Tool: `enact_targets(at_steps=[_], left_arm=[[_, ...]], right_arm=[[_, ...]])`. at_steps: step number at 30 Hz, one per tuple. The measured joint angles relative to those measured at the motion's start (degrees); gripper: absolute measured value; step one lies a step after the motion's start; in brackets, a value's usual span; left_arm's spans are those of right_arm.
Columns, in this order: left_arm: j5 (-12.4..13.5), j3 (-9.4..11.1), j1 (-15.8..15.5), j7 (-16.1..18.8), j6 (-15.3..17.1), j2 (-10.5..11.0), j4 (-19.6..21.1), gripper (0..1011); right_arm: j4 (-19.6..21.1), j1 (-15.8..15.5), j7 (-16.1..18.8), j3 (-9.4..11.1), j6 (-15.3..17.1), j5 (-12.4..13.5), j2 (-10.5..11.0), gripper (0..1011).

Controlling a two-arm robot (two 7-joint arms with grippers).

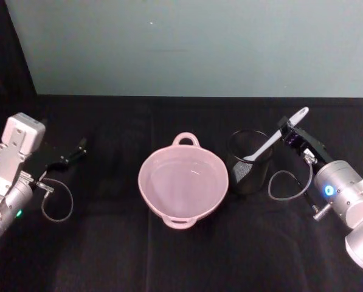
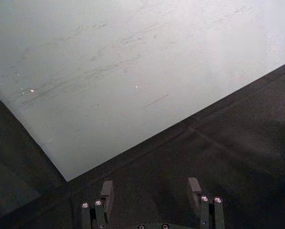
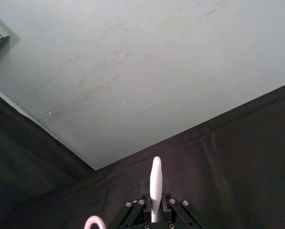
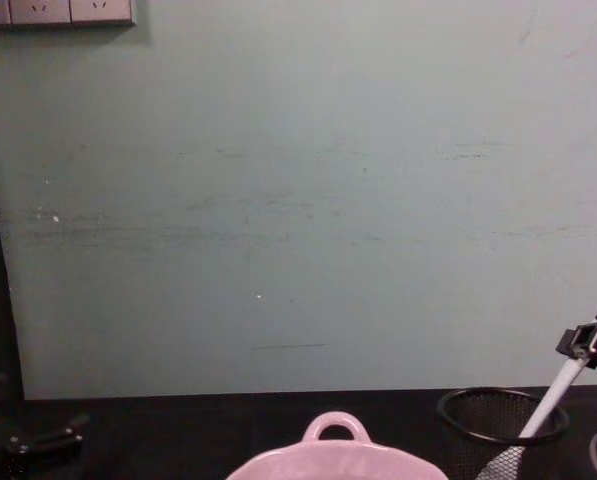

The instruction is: Use the one hand to pick up the spoon and stir the clear water in the bowl.

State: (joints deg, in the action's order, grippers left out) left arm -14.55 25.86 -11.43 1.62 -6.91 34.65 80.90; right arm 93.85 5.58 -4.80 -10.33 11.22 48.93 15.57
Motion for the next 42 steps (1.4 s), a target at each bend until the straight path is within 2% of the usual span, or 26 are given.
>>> enact_targets(at_steps=[24,27,31,37,38,40,42], left_arm=[[0.00,0.00,0.00,0.00,0.00,0.00,0.00,1011],[0.00,0.00,0.00,0.00,0.00,0.00,0.00,1011],[0.00,-0.01,0.00,0.00,0.00,0.00,0.00,1011],[0.00,0.00,0.00,0.00,0.00,0.00,0.00,1011],[0.00,0.00,0.00,0.00,0.00,0.00,0.00,1011],[0.00,0.00,0.00,0.00,0.00,0.00,0.00,1011],[0.00,0.00,0.00,0.00,0.00,0.00,0.00,1011]], right_arm=[[0.03,-0.18,-0.06,0.50,0.04,-0.26,-0.14,114],[0.03,-0.18,-0.06,0.49,0.06,-0.26,-0.14,137],[0.04,-0.18,-0.06,0.49,0.09,-0.25,-0.14,279],[0.04,-0.18,-0.06,0.49,0.09,-0.22,-0.14,440],[0.04,-0.18,-0.06,0.49,0.09,-0.22,-0.14,501],[0.04,-0.18,-0.06,0.49,0.09,-0.22,-0.14,539],[0.04,-0.18,-0.06,0.49,0.09,-0.22,-0.14,627]])
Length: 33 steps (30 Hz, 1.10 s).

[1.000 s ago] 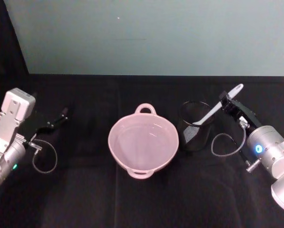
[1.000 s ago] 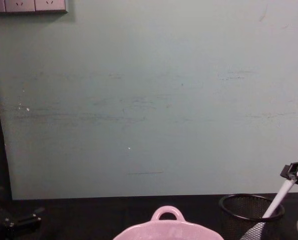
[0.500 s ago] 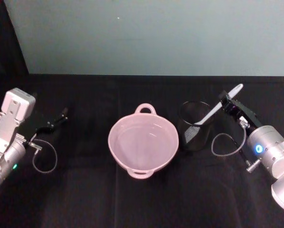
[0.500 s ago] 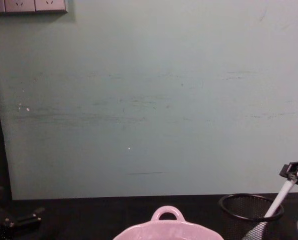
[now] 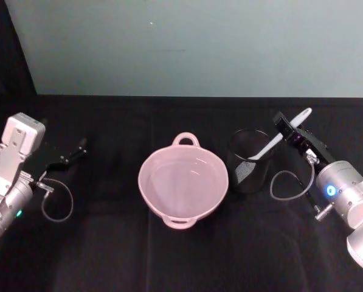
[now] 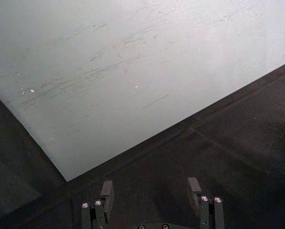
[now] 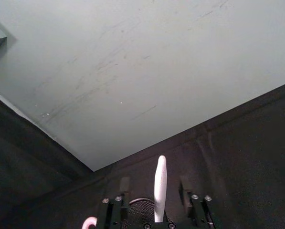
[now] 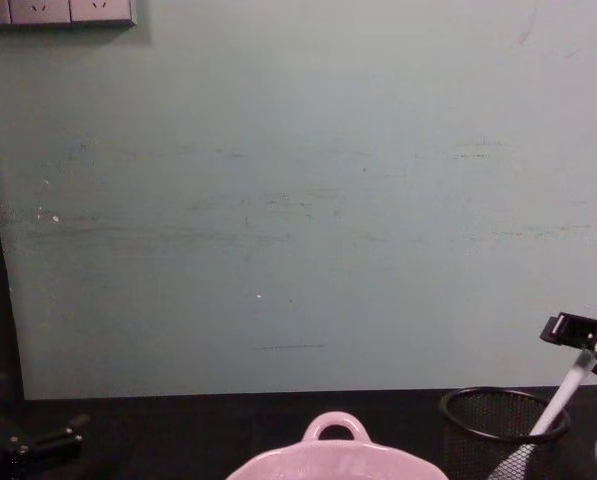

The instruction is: Use the one hand to pick up the spoon and stir the clear water in the bowl.

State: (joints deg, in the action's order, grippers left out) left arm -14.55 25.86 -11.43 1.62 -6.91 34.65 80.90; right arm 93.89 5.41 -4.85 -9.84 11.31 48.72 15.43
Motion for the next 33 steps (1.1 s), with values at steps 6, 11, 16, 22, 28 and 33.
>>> enact_targets(at_steps=[6,11,16,22,28,33], left_arm=[[0.00,0.00,0.00,0.00,0.00,0.00,0.00,1011],[0.00,0.00,0.00,0.00,0.00,0.00,0.00,1011],[0.00,0.00,0.00,0.00,0.00,0.00,0.00,1011],[0.00,0.00,0.00,0.00,0.00,0.00,0.00,1011],[0.00,0.00,0.00,0.00,0.00,0.00,0.00,1011],[0.00,0.00,0.00,0.00,0.00,0.00,0.00,1011]], right_arm=[[2.15,-1.56,-0.07,-0.37,-1.30,-2.84,0.59,804],[4.93,-3.66,0.00,-0.02,-1.92,-4.67,1.06,955],[9.17,-7.56,0.64,0.54,-2.92,-7.22,2.22,1002],[12.45,-10.96,0.94,1.24,-3.97,-10.07,3.53,1002],[14.55,-14.12,0.76,1.58,-5.81,-15.65,5.47,1002],[14.98,-16.38,-0.83,1.52,-8.33,-21.80,6.71,1002]])
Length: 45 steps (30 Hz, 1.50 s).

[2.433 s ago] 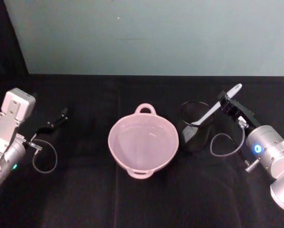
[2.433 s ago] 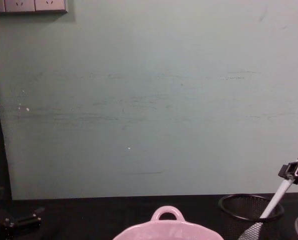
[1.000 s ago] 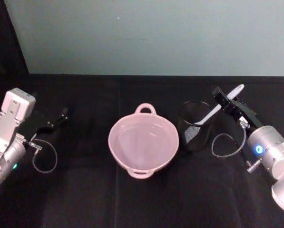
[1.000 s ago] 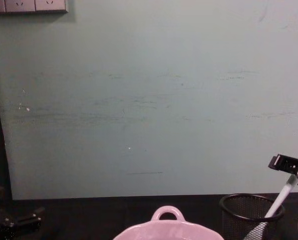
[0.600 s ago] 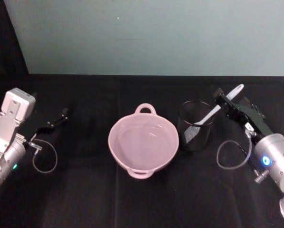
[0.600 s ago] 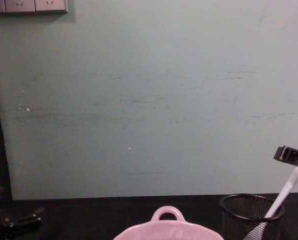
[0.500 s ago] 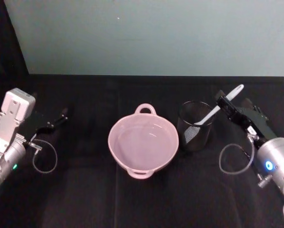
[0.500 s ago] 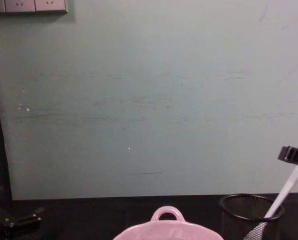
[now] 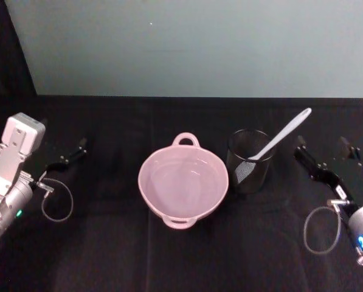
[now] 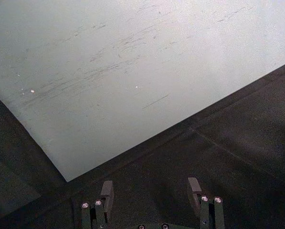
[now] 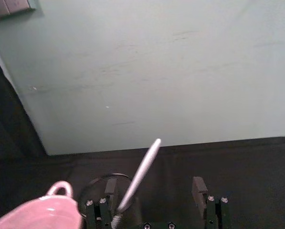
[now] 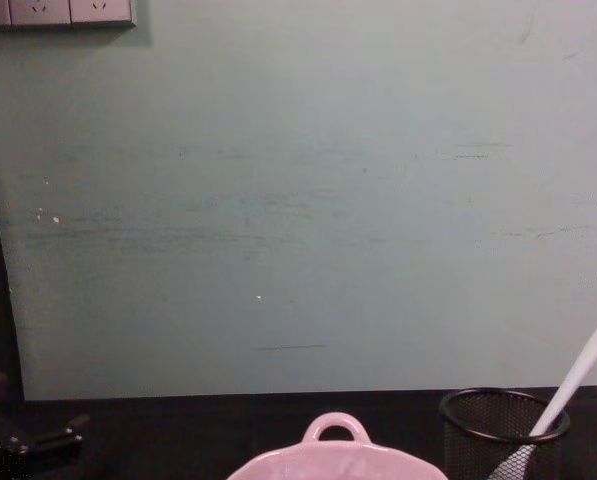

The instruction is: Use the one hand to pick up the spoon and stir the clear water in the bowl.

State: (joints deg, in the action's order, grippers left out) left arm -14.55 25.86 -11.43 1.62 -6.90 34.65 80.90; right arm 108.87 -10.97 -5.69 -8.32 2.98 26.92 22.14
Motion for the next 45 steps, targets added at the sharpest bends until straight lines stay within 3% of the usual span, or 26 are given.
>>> enact_targets(at_steps=[4,9,16,26,29,45], left_arm=[[0.00,0.00,0.00,0.00,0.00,0.00,0.00,1011],[0.00,0.00,0.00,0.00,0.00,0.00,0.00,1011],[0.00,0.00,0.00,0.00,0.00,0.00,0.00,1011],[0.00,0.00,0.00,0.00,0.00,0.00,0.00,1011],[0.00,0.00,0.00,0.00,0.00,0.00,0.00,1011],[0.00,0.00,0.00,0.00,0.00,0.00,0.00,1011]], right_arm=[[-0.36,-1.68,-1.38,0.31,-2.03,-4.39,0.54,1002],[-1.72,-2.68,-1.90,0.79,-4.65,-7.62,0.64,1003],[-7.64,-2.07,-1.87,1.28,-13.27,-12.02,-0.56,1002],[-15.12,0.80,0.32,1.70,-20.59,-12.75,-3.45,1002],[-16.38,1.53,1.49,2.00,-21.22,-11.61,-3.99,1003],[-15.87,1.28,1.17,1.84,-21.14,-11.92,-3.81,1002]])
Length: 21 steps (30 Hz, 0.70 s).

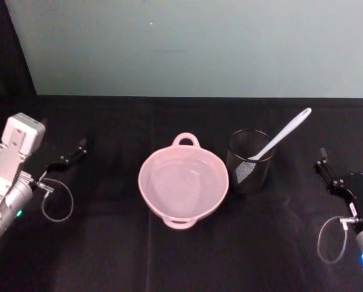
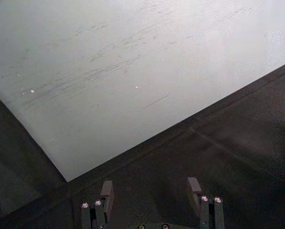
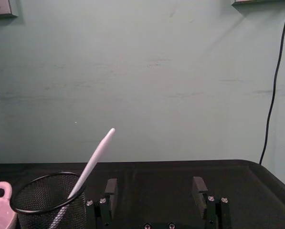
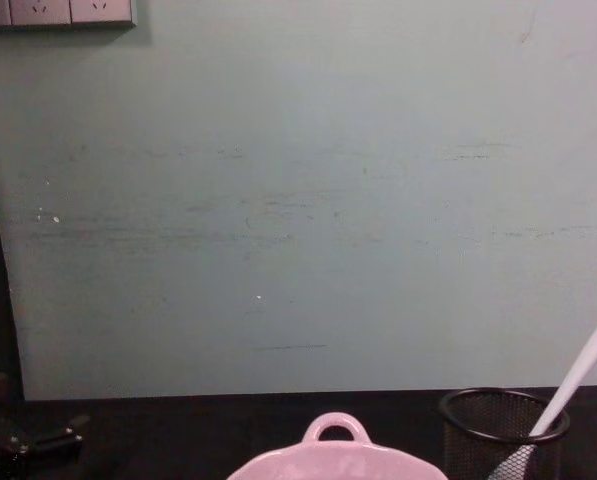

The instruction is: Use the one hand to pick up the spoon and stir the clear water in the bowl.

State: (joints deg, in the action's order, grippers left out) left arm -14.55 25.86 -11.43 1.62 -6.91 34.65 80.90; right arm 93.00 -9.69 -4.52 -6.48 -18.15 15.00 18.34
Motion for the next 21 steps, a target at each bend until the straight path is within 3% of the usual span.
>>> enact_targets(at_steps=[21], left_arm=[[0.00,0.00,0.00,0.00,0.00,0.00,0.00,1011]], right_arm=[[0.20,-0.10,-0.28,-0.08,0.20,-0.18,0.10,1002]])
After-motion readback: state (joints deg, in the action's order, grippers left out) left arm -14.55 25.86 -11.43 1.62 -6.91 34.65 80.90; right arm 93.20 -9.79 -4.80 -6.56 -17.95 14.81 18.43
